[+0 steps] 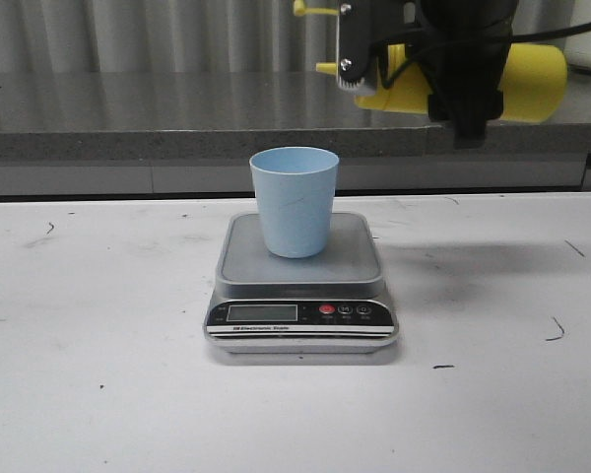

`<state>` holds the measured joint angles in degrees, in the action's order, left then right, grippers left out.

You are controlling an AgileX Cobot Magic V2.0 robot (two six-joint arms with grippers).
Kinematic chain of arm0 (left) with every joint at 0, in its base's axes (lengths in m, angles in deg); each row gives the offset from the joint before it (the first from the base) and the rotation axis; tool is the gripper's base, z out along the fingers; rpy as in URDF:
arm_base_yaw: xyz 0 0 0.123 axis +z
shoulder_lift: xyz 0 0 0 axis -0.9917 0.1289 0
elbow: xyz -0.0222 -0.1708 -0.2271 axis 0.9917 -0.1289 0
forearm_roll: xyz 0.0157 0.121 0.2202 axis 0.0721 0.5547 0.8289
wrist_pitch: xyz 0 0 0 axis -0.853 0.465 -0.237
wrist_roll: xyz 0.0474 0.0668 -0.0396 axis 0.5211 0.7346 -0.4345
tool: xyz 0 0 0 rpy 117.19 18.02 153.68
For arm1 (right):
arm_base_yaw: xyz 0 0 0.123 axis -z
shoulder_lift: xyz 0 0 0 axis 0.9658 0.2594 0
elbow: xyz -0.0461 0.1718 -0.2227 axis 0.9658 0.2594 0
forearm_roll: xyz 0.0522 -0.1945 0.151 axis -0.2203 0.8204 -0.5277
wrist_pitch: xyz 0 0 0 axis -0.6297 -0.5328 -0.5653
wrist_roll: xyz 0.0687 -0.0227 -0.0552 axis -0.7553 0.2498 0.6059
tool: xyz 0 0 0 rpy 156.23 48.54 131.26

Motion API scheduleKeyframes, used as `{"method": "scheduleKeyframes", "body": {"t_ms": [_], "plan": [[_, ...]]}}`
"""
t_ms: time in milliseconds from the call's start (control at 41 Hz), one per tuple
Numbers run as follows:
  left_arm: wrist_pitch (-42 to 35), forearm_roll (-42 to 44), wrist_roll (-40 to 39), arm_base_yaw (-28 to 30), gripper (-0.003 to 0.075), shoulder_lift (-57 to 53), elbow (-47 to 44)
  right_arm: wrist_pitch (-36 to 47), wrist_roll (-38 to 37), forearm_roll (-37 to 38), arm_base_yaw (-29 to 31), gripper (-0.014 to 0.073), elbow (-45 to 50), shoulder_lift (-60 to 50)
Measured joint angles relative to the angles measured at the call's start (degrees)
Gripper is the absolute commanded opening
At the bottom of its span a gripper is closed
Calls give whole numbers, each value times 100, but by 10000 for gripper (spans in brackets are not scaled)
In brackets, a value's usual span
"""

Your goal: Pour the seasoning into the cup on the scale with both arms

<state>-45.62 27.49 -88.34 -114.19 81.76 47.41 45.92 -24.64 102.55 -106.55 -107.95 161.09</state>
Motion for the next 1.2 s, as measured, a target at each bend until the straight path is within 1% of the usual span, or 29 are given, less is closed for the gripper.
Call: {"method": "scheduleKeyframes", "body": {"t_ms": [73, 146, 244, 317, 463, 585, 707, 780, 878, 951, 1098, 1195], "plan": [[0, 0, 0, 0, 347, 0, 0, -25, -943, -284, 41, 325, 0, -104], [0, 0, 0, 0, 347, 0, 0, -25, -1596, -653, 142, 325, 0, -286], [0, 0, 0, 0, 347, 0, 0, 142, -2165, -1203, 361, 325, 172, -679], [0, 0, 0, 0, 347, 0, 0, 460, -2496, -1492, 555, 325, 498, -1058], [0, 0, 0, 0, 347, 0, 0, 1663, -3105, -1620, 999, 325, 1545, -1737], [0, 0, 0, 0, 347, 0, 0, 2964, -3525, -1610, 1431, 325, 2401, -1968], [0, 0, 0, 0, 347, 0, 0, 4321, -3643, -1559, 1919, 314, 3091, -1938], [0, 0, 0, 0, 347, 0, 0, 5136, -3669, -1484, 2269, 307, 3350, -1805], [0, 0, 0, 0, 347, 0, 0, 6017, -3638, -1421, 2659, 307, 3444, -1520], [0, 0, 0, 0, 347, 0, 0, 6537, -3466, -1416, 2830, 307, 3444, -1275], [0, 0, 0, 0, 347, 0, 0, 7331, -2715, -1725, 2893, 307, 3444, -782], [0, 0, 0, 0, 347, 0, 0, 7831, -2007, -2094, 2893, 307, 3444, -389]]}}
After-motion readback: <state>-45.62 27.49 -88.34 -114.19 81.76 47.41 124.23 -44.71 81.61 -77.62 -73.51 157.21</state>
